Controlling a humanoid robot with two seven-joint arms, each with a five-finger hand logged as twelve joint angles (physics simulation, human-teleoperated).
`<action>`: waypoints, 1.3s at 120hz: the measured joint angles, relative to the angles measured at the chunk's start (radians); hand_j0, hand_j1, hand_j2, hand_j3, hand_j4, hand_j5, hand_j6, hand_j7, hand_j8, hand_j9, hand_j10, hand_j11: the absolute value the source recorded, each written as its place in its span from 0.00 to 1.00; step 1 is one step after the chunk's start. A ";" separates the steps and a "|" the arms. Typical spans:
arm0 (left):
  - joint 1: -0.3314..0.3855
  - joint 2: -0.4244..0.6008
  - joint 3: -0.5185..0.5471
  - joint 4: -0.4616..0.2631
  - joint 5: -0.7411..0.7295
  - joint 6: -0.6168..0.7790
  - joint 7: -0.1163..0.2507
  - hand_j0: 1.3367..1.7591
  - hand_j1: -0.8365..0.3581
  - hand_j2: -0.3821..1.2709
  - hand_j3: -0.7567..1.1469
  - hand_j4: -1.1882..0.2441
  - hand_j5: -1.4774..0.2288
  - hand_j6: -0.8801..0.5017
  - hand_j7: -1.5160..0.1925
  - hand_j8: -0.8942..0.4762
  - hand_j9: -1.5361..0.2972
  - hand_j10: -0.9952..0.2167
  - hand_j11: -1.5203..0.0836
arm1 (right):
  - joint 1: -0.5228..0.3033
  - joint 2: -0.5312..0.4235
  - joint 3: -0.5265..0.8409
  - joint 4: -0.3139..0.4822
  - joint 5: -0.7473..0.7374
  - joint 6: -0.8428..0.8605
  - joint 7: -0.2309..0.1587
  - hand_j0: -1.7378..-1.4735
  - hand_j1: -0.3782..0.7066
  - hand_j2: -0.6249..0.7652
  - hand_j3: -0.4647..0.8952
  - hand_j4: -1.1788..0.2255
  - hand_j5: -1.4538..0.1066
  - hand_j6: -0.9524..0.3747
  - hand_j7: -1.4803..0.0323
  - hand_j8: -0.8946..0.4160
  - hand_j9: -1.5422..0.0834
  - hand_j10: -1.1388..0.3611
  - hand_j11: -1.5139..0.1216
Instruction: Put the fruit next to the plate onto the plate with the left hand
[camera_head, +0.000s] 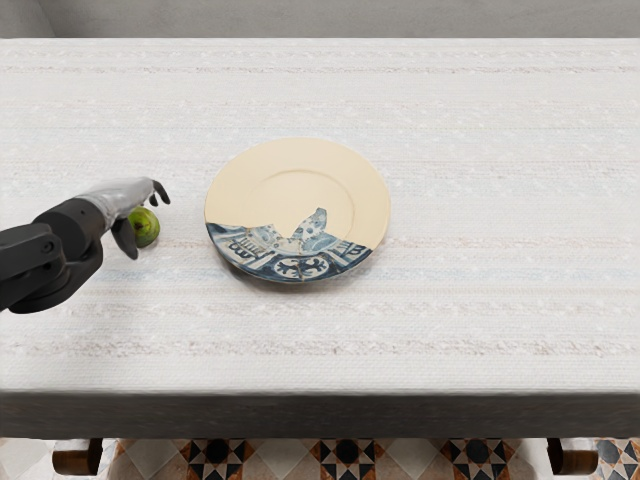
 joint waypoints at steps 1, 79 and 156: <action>0.000 0.000 0.000 0.000 0.000 0.000 0.000 0.76 0.63 0.28 0.40 0.57 0.59 0.37 0.61 0.38 0.58 0.51 0.65 | 0.000 0.000 0.000 0.000 0.000 0.000 0.000 0.30 0.03 0.45 0.34 0.84 0.93 0.72 0.98 0.68 0.95 0.76 0.93; -0.029 0.004 -0.001 -0.003 -0.007 -0.041 -0.001 0.75 0.48 0.31 0.40 0.46 0.40 0.39 0.43 0.47 0.43 0.53 0.47 | -0.001 0.000 -0.002 0.001 0.000 0.000 0.000 0.30 0.03 0.45 0.34 0.84 0.93 0.72 0.98 0.68 0.95 0.76 0.93; -0.164 0.012 -0.052 -0.086 -0.017 -0.084 -0.001 0.75 0.51 0.30 0.40 0.47 0.39 0.35 0.43 0.43 0.42 0.48 0.46 | -0.003 0.000 -0.002 0.001 0.000 0.000 0.000 0.30 0.03 0.45 0.34 0.84 0.93 0.72 0.98 0.68 0.95 0.76 0.93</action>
